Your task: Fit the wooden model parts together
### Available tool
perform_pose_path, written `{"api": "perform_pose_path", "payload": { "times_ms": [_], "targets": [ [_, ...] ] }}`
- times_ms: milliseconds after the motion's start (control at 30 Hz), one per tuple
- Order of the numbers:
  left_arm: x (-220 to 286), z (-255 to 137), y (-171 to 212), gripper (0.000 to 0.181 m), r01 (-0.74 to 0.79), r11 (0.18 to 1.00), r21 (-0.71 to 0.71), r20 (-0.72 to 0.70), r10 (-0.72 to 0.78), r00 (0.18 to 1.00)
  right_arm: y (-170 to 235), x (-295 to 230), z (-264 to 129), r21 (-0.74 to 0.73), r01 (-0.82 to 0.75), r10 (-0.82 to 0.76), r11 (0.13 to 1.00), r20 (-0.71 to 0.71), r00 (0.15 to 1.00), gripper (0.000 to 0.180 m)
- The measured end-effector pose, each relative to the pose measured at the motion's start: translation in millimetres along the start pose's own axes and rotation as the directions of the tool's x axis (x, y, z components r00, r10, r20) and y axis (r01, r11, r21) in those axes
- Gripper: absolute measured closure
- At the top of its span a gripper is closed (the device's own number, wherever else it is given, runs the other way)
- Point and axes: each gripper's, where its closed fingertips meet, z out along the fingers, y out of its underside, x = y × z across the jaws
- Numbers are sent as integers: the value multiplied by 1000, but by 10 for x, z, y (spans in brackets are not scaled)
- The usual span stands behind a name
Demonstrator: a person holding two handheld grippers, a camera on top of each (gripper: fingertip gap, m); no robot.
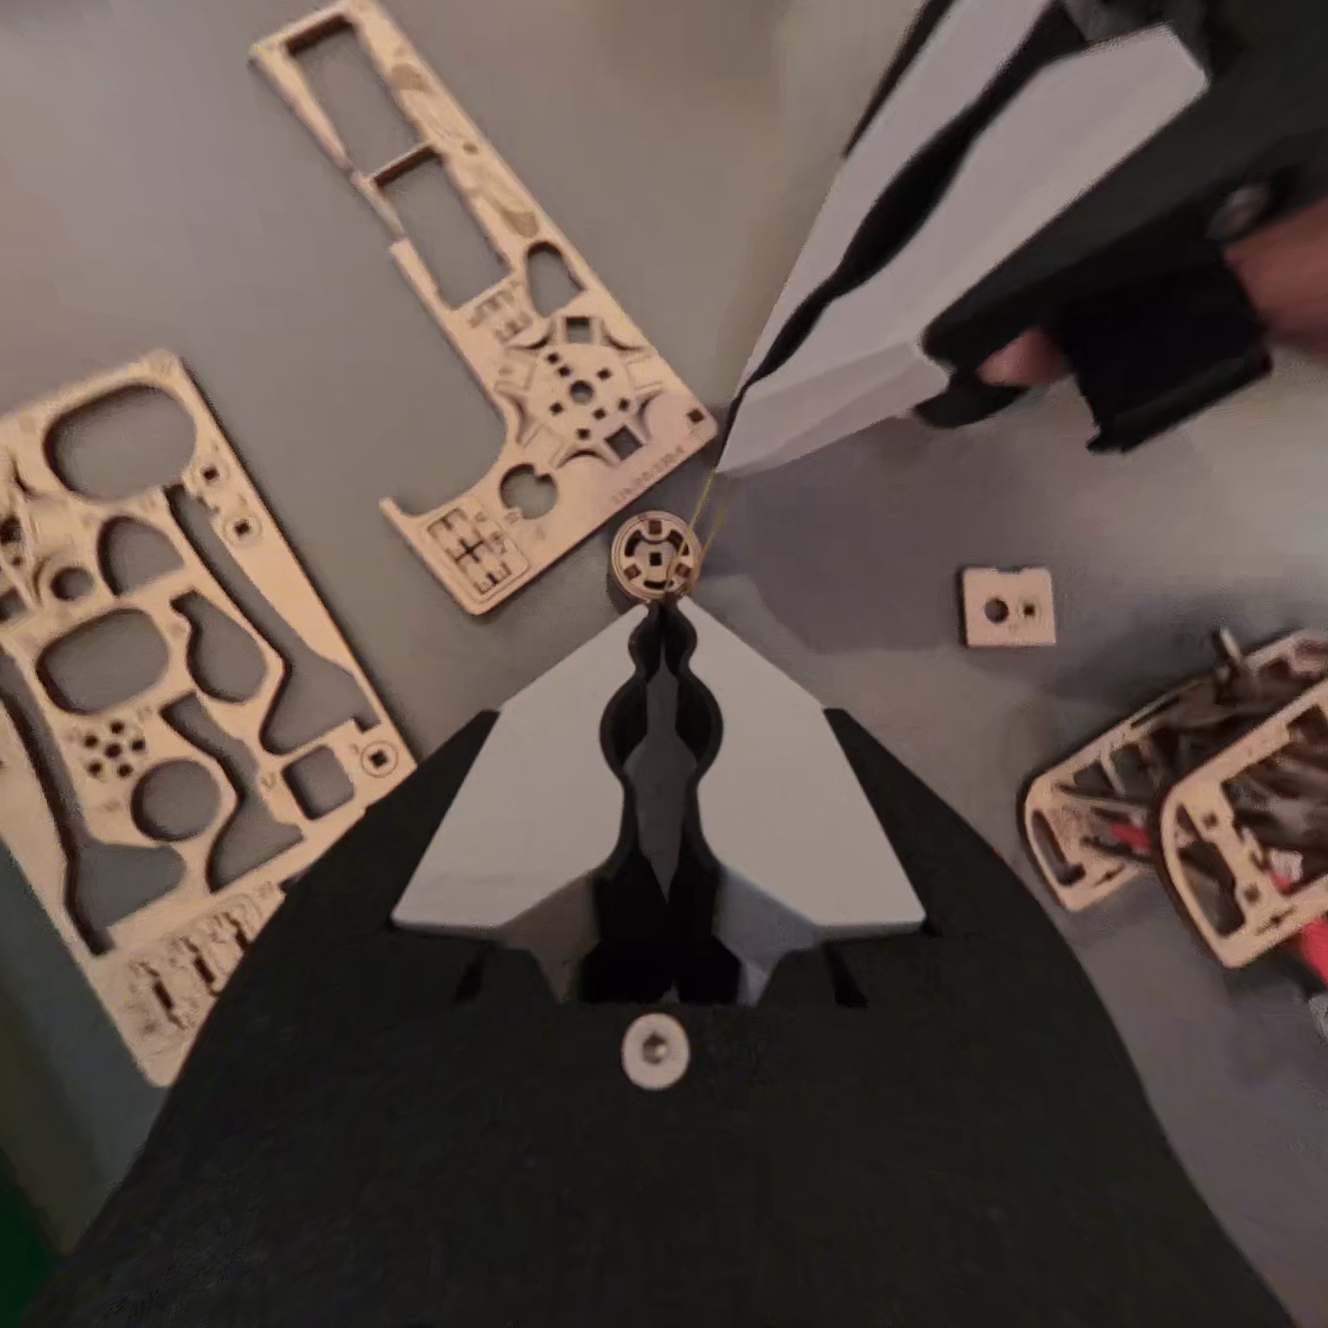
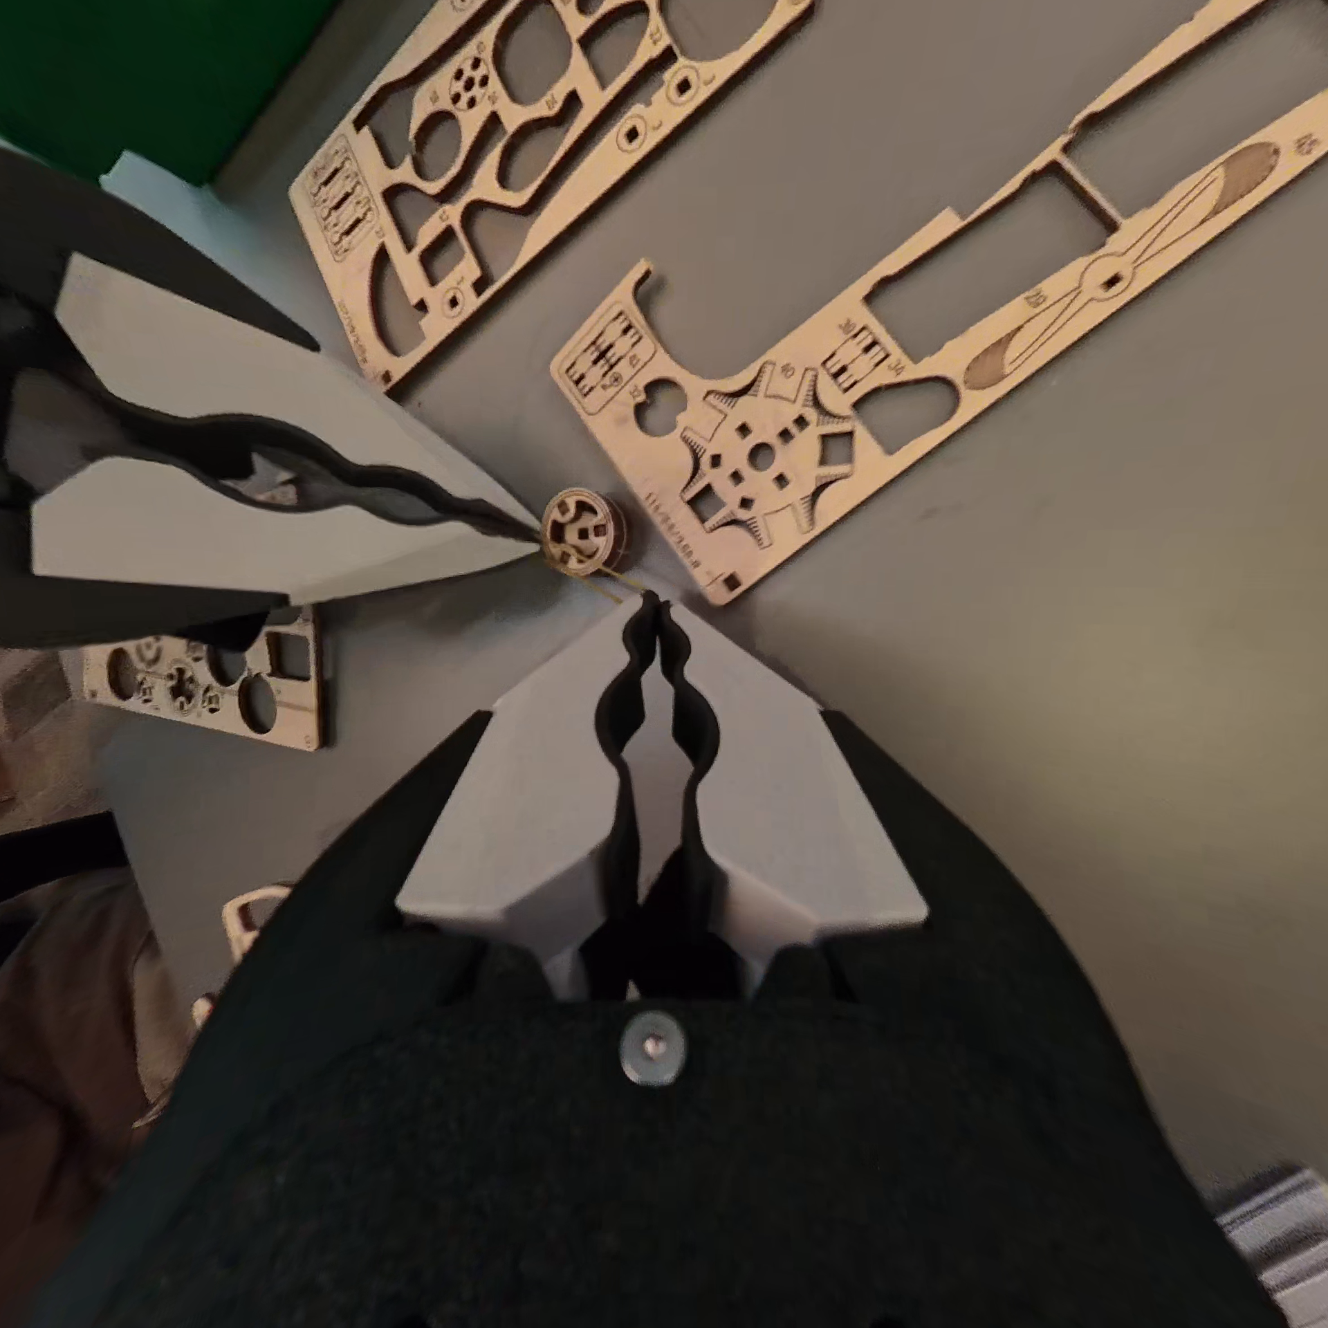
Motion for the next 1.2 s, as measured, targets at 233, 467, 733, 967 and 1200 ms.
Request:
{"api": "perform_pose_path", "payload": {
  "times_ms": [233, 467, 733, 967, 1200],
  "targets": [
    [860, -572, -405, 181, -53, 976, 212, -214, 99, 972, 326, -579, -892, 206, 4, -34, 978, 141, 989, 180],
    [963, -517, -431, 157, -343, 920, 191, -104, 367, 924, 1363, -728, -1914, 412, -103, 78, 905, 78, 994, 180],
    [43, 76, -84, 131, -448, 872, -196, -36, 450, 892, 2703, -518, -2213, 430, -165, 223, 888, -88, 971, 180],
    [49, 179, -77, 158, -452, 859, -241, -83, 446, 891, 2773, -626, -2365, 497, -25, 133, 867, -183, 974, 180],
    [130, 11, -79, 158, -441, 875, -199, -72, 436, 897, 2360, -769, -2565, 660, 41, 30, 750, -95, 995, 180]
  ]
}}
